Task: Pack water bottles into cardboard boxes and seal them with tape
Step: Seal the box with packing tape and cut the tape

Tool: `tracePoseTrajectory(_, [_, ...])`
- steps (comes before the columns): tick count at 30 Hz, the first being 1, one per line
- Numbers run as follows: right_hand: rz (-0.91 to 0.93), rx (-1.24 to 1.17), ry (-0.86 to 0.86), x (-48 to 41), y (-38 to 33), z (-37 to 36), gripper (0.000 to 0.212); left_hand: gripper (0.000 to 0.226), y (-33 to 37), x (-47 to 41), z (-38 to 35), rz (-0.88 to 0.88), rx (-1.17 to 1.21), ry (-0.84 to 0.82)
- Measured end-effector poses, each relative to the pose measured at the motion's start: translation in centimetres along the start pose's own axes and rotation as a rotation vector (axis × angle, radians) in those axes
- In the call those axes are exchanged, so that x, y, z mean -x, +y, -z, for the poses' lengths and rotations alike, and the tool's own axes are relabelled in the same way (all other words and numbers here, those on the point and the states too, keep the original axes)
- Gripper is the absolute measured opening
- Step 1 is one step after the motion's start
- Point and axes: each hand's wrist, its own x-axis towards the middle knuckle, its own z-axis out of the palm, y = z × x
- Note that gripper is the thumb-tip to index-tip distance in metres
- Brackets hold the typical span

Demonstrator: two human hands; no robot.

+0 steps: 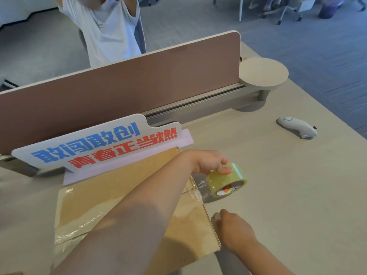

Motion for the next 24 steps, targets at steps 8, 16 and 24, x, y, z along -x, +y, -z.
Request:
tracePoseTrajectory(8, [0.019, -0.212, 0.011, -1.2, 2.3, 0.0, 0.017, 0.015, 0.2, 0.4, 0.0, 0.035, 0.008, -0.005])
tracePoseTrajectory(16, [0.078, -0.251, 0.299, -1.9, 4.2, 1.5, 0.042, 0.012, 0.7, 1.0, -0.3, 0.076, 0.001, -0.003])
tracePoseTrajectory(24, [0.306, -0.537, 0.212, -2.6, 2.4, 11.4, 0.029, 0.016, 1.7, 2.7, -1.3, 0.061, -0.137, 0.152])
